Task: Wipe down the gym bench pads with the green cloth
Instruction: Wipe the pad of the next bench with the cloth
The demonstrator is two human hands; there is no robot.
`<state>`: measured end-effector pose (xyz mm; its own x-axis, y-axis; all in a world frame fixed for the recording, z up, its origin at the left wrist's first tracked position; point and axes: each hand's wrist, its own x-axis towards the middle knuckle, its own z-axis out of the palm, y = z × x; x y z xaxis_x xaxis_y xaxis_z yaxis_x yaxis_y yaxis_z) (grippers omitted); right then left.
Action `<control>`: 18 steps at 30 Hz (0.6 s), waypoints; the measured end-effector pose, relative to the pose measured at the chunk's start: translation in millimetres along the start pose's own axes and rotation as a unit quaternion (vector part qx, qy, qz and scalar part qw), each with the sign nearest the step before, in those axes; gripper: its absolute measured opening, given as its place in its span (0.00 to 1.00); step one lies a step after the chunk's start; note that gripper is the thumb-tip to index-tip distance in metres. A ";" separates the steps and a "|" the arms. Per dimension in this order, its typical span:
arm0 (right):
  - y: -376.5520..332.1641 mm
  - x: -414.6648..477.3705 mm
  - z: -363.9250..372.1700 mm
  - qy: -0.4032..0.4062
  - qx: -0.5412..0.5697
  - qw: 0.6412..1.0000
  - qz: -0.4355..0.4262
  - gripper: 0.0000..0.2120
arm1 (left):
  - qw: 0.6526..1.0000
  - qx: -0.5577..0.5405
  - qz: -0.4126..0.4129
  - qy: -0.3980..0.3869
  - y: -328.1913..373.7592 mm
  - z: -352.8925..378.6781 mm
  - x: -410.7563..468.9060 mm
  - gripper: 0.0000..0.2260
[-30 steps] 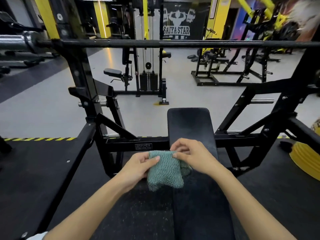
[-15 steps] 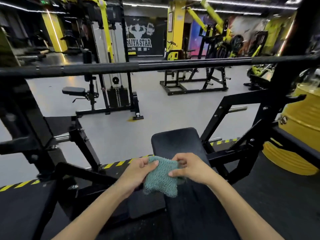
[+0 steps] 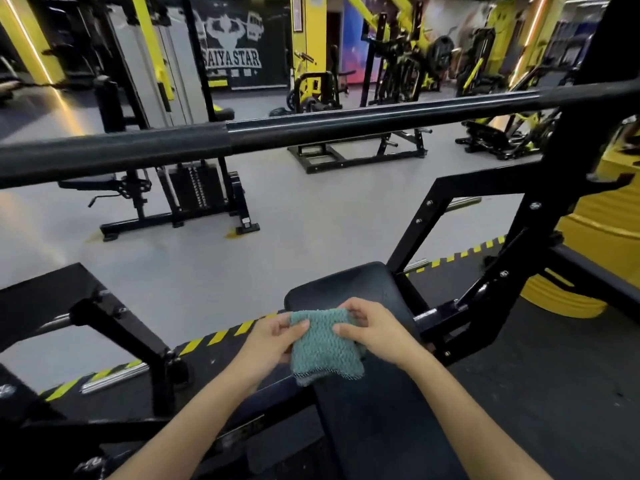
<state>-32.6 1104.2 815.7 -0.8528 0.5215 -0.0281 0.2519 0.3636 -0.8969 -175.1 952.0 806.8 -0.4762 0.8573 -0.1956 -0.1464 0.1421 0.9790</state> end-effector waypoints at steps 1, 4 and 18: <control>3.9 10.1 -2.4 -0.004 0.001 1.000 0.000 0.06 | 1.000 0.002 -0.001 0.007 -1.5 -0.7 9.1 0.10; 16.3 41.1 -9.8 -0.019 0.001 1.000 -0.001 0.05 | 0.999 0.010 -0.005 0.030 -4.3 -2.3 34.7 0.09; 70.9 147.6 -10.6 -0.056 -0.097 0.993 0.033 0.08 | 0.983 0.120 -0.008 0.141 -43.4 -17.0 116.5 0.09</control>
<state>-135.7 1215.1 752.6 -0.8742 0.4640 -0.1432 0.3836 0.4790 -0.7896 -238.9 1037.2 740.6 -0.7020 0.6874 -0.1862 0.0361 0.2954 0.9547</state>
